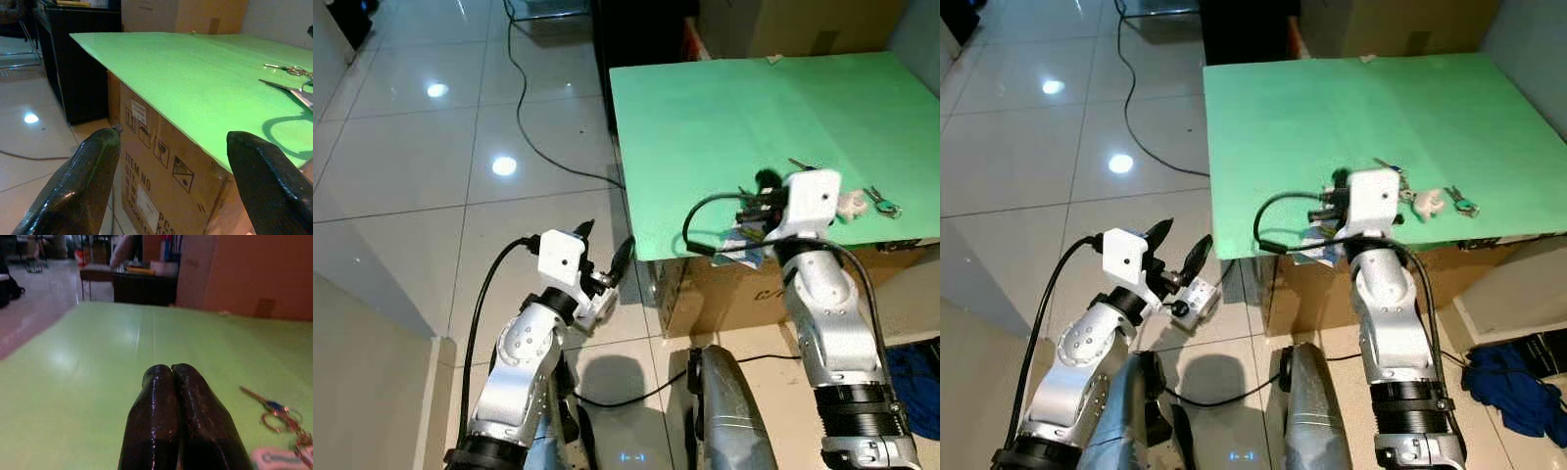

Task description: Hang keys on a hook

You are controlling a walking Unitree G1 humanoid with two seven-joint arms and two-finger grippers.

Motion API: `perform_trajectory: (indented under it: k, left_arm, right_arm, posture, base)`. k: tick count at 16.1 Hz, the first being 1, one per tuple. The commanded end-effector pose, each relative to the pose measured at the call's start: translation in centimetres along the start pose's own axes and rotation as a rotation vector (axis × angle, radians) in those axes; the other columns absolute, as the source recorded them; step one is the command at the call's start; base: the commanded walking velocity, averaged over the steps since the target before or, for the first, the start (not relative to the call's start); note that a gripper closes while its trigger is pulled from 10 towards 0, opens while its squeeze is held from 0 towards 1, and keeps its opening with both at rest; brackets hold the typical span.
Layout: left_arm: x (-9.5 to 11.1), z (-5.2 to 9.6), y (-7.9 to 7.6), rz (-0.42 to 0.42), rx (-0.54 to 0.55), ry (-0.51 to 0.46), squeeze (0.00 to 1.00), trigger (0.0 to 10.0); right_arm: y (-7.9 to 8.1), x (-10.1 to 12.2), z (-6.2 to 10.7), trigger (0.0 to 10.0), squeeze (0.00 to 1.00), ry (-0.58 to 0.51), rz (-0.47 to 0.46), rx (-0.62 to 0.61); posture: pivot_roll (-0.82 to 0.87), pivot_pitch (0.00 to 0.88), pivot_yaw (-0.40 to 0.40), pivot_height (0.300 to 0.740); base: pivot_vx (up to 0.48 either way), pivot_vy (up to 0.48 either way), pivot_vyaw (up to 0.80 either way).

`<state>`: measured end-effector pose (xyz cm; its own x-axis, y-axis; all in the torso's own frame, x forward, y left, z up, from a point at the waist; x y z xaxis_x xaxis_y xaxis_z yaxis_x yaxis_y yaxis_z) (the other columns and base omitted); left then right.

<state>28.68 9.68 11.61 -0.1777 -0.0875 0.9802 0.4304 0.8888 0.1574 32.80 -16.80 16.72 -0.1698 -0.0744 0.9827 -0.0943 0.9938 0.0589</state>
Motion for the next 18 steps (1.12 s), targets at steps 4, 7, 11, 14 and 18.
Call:
perform_trajectory:
  k: [4, 7, 11, 14, 18]
  left_arm:
    - [-0.4, 0.0, -0.4, 0.017, -0.014, 0.014, 0.00, 10.0]
    - [-0.4, 0.0, -0.3, 0.012, -0.013, 0.015, 0.00, 10.0]
    - [-0.5, 0.0, -0.3, 0.011, -0.014, 0.019, 0.00, 10.0]
    - [-0.5, 0.0, -0.4, 0.013, -0.016, 0.020, 0.00, 10.0]
    - [-0.4, -0.1, -1.1, -0.018, -0.112, -0.005, 0.00, 10.0]
  right_arm:
    - [0.7, 0.3, 0.9, 0.0, 0.00, -0.010, 0.007, 0.032]
    - [0.4, -1.9, 2.3, 10.0, 1.00, 0.070, -0.019, -0.039]
    - [-0.9, -3.4, 3.6, 10.0, 1.00, 0.117, 0.016, -0.096]
    - [-1.2, -3.4, 4.0, 10.0, 1.00, 0.113, 0.027, -0.111]
    - [-2.0, -3.8, 4.4, 10.0, 1.00, 0.124, 0.019, -0.148]
  posture:
    - [-0.21, 0.140, 0.041, 0.588]
    - [-0.21, 0.147, 0.042, 0.588]
    - [-0.21, 0.154, 0.044, 0.588]
    - [-0.22, 0.154, 0.046, 0.588]
    - [-0.22, 0.160, 0.052, 0.588]
  base:
    - [0.000, 0.000, 0.00]
    - [0.000, 0.000, 0.00]
    - [0.000, 0.000, 0.00]
    - [0.000, 0.000, 0.00]
    - [0.000, 0.000, 0.00]
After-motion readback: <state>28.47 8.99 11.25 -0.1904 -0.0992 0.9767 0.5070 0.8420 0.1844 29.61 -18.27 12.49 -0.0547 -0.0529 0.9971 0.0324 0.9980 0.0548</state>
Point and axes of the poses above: a point about 5 cm out from each wrist's last joint towards the gripper, its own z axis pointing back from the gripper into the wrist, its own x axis along the axis of the wrist's last joint, y = z × x, the point moved 1 cm from there along -z, pointing out of the wrist towards the gripper, and after that the axes turned 10 degrees about -z, right-handed, at the moved point
